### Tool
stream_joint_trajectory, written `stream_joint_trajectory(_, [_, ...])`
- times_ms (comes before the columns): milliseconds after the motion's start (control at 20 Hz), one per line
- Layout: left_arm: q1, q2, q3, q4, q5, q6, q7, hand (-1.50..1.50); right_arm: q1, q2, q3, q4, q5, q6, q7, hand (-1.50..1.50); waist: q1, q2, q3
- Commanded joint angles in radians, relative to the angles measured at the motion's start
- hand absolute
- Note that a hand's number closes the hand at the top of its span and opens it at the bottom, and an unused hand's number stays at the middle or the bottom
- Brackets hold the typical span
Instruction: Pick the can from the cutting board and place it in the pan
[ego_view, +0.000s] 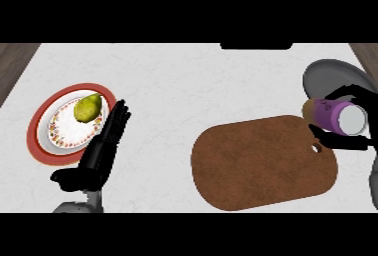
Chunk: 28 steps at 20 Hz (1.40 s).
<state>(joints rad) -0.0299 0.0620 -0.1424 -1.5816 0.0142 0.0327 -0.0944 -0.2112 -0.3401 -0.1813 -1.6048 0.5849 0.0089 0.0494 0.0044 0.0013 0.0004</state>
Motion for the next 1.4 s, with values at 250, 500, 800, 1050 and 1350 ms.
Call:
stream_joint_trajectory(250, [-0.012, -0.016, -0.002, 0.026, -0.012, 0.001, -0.003, 0.0, -0.196, -0.094, -0.168, 0.512, 0.043, -0.252, -0.3, 1.5, 0.017, 0.006, 0.001])
stream_joint_trajectory(500, [0.005, -0.023, -0.042, -0.032, -0.027, -0.003, 0.03, 0.0, -0.346, -0.138, -0.233, 0.799, 0.072, -0.431, -0.424, 1.5, 0.035, 0.01, 0.002])
stream_joint_trajectory(800, [-0.044, -0.021, -0.027, -0.039, -0.025, -0.002, 0.056, 0.0, -0.523, -0.226, -0.338, 1.099, -0.022, -0.431, -0.554, 1.5, 0.05, 0.017, 0.004])
stream_joint_trajectory(1050, [0.008, -0.049, -0.07, -0.007, -0.034, -0.013, -0.017, 0.0, -0.532, -0.265, -0.386, 1.208, -0.042, -0.484, -0.681, 1.5, 0.073, 0.032, 0.007])
stream_joint_trajectory(1350, [-0.047, -0.037, -0.061, -0.018, -0.03, -0.027, 0.005, 0.0, -0.566, -0.34, -0.208, 1.379, 0.141, -0.236, -0.46, -1.5, 0.113, 0.045, 0.006])
